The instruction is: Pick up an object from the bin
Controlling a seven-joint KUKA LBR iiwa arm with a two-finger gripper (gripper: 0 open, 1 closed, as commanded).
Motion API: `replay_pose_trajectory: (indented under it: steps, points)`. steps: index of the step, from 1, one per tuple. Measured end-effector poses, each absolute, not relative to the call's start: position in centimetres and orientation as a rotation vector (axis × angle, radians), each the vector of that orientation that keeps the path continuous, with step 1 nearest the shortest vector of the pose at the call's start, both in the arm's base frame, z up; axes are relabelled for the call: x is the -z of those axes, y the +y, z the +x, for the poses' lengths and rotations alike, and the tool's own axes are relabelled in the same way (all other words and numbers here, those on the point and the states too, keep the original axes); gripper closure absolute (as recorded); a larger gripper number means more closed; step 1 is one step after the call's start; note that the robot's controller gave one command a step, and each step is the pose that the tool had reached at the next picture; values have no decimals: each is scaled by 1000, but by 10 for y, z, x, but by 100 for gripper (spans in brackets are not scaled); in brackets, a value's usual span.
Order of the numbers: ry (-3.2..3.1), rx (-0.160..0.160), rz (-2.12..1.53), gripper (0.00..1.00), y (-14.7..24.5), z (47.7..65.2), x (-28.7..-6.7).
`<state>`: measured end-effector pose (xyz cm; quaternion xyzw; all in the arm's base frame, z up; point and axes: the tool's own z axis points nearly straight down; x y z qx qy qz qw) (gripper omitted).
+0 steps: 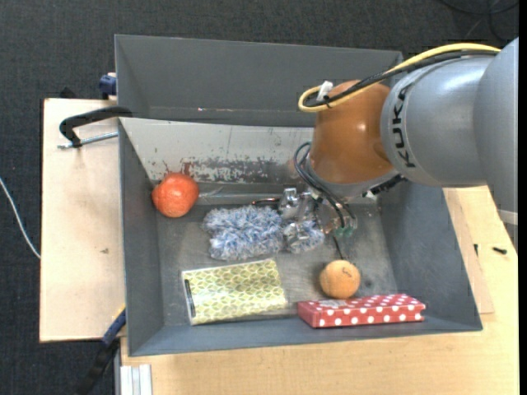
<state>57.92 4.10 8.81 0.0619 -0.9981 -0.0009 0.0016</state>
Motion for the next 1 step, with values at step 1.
replay_pose_trajectory:
  steps: [1]
  points:
    - [-3133, 2, 193, 100, 41, 579, -112]
